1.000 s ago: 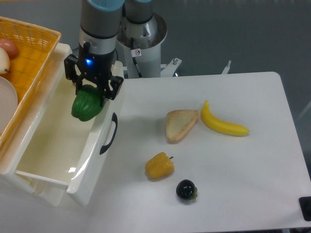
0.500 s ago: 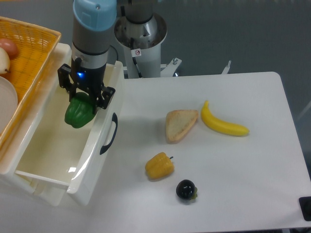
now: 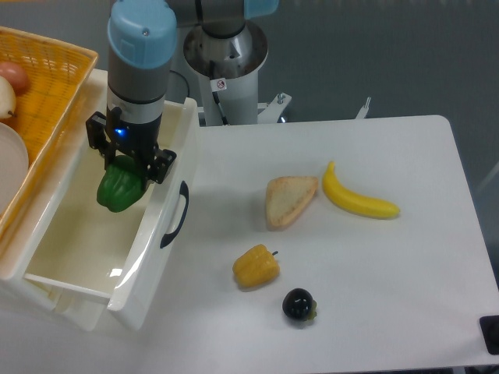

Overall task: Place the green pepper in the upper white drawer
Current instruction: 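Lower the green pepper into the drawer, then open the gripper to release the pepper inside the drawer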

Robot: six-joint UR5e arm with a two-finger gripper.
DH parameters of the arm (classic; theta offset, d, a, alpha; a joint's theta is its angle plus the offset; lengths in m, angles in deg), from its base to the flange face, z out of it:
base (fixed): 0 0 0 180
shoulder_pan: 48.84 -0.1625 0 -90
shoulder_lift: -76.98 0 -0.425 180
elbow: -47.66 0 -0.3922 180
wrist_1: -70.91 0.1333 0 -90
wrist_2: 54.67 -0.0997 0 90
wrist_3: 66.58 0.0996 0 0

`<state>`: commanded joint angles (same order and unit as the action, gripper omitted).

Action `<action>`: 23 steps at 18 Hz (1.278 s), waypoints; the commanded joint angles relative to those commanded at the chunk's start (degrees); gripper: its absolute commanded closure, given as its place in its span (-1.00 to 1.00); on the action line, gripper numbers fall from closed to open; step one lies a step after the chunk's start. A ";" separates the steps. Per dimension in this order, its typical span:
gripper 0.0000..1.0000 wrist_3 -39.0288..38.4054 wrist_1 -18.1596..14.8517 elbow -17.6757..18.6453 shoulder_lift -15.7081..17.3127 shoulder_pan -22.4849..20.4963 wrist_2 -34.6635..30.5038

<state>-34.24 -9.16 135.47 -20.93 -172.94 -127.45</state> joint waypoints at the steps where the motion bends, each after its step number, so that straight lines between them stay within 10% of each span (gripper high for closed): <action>1: -0.02 0.00 0.00 0.00 -0.18 0.09 -0.09; 23: -0.66 0.18 0.18 0.00 -1.06 0.62 -0.09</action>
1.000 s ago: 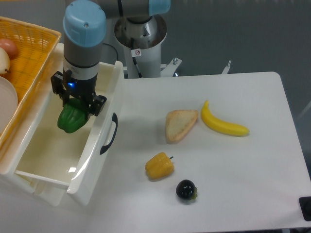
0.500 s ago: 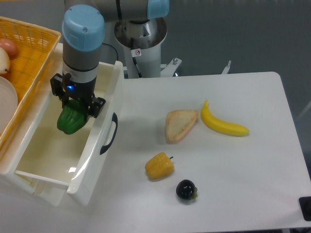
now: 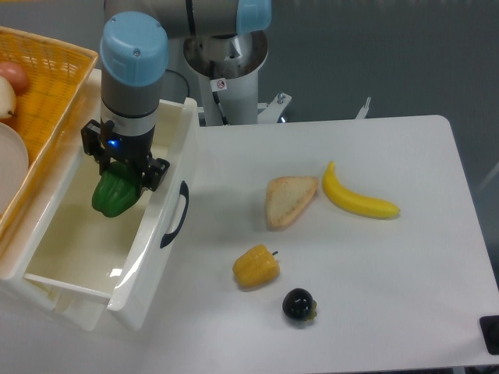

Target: Place the green pepper in the upper white drawer

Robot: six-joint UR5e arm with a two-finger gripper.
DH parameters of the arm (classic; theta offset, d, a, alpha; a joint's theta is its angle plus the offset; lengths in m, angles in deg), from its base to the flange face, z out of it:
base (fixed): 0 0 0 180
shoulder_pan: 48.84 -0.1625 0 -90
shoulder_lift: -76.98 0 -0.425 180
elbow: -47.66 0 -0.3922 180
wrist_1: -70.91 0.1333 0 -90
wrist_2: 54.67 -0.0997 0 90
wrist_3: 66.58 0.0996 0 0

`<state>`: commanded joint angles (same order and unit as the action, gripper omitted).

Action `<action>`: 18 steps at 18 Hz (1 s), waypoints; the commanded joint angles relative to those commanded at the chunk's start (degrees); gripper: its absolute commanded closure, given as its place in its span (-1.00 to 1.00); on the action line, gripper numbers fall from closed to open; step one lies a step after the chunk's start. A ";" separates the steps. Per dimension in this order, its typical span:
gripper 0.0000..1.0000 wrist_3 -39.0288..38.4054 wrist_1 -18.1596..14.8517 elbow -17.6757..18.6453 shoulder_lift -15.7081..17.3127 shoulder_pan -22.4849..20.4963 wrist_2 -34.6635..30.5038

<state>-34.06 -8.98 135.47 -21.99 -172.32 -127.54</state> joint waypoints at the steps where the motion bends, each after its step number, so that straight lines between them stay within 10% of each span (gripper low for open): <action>1: -0.68 0.00 0.00 -0.09 0.00 0.00 0.00; 18: -0.74 0.62 4.13 -0.97 0.70 -2.90 0.18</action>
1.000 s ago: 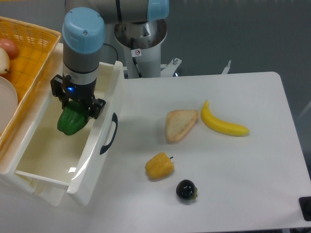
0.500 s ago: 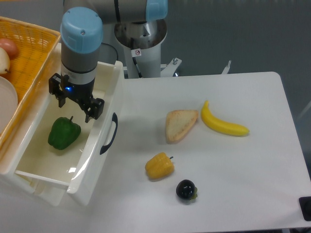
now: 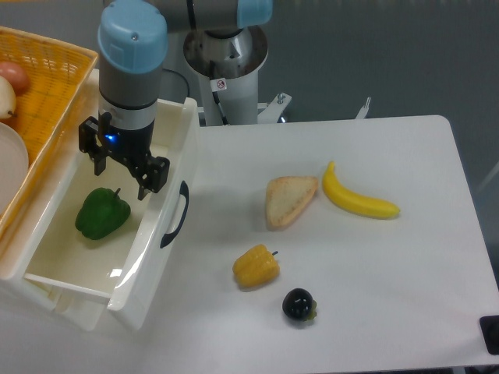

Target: Place the green pepper in the upper white drawer

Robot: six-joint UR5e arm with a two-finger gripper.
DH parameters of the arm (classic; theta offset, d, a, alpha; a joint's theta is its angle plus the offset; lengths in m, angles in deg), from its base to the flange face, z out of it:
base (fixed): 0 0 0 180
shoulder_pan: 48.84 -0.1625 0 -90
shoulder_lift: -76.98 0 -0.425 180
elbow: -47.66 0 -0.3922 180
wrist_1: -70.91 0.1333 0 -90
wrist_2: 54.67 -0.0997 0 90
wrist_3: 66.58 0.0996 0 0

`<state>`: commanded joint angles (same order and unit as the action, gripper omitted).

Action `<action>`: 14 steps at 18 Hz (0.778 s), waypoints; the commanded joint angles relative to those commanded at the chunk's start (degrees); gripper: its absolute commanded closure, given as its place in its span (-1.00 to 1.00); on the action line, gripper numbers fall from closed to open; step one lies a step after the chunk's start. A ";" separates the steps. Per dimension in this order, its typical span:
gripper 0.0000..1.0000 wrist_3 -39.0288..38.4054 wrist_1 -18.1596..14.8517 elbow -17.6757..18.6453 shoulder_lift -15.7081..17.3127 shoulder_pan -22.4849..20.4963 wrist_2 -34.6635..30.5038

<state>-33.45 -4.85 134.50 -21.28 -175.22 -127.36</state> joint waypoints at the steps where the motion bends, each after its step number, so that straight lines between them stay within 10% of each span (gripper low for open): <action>1: -0.74 0.00 0.87 0.00 0.09 -0.53 0.00; 14: -0.86 0.09 5.01 -0.26 1.58 -5.80 0.88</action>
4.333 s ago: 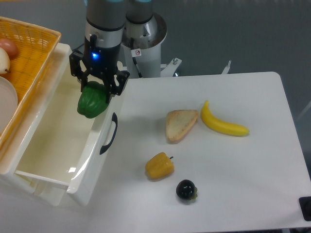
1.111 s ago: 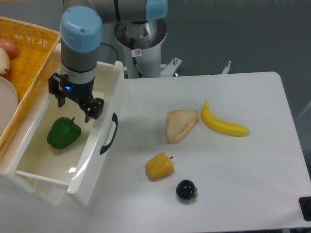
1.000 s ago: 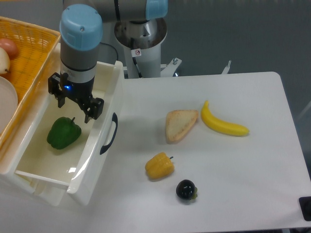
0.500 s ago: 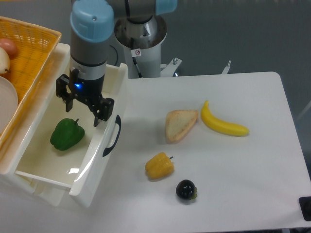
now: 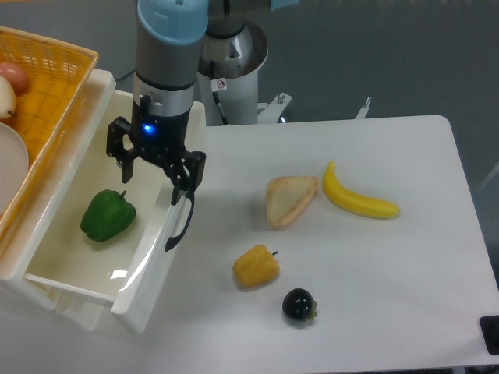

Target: Place the green pepper in the upper white drawer

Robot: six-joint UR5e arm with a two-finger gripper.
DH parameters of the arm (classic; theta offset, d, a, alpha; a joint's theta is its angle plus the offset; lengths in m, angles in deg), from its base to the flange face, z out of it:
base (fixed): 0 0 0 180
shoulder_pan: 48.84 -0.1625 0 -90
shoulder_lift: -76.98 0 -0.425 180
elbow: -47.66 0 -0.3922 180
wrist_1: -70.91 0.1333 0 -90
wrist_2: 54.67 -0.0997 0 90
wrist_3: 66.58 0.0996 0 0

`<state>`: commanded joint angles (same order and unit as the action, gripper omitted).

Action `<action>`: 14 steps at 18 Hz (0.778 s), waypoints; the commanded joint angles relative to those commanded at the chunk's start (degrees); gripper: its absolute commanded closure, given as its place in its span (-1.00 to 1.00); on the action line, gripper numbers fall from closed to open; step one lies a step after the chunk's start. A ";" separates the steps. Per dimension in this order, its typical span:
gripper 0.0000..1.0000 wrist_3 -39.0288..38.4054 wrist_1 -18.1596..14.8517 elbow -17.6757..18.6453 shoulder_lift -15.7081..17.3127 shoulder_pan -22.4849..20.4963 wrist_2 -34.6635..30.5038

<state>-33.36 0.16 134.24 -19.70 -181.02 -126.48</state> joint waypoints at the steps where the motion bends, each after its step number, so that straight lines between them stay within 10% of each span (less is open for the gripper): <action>1: -0.90 0.09 0.00 0.00 0.00 -1.05 0.00; 14: -1.00 10.45 1.14 0.88 -2.02 -15.11 -1.23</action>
<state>-22.91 1.30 135.11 -21.72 -196.13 -127.71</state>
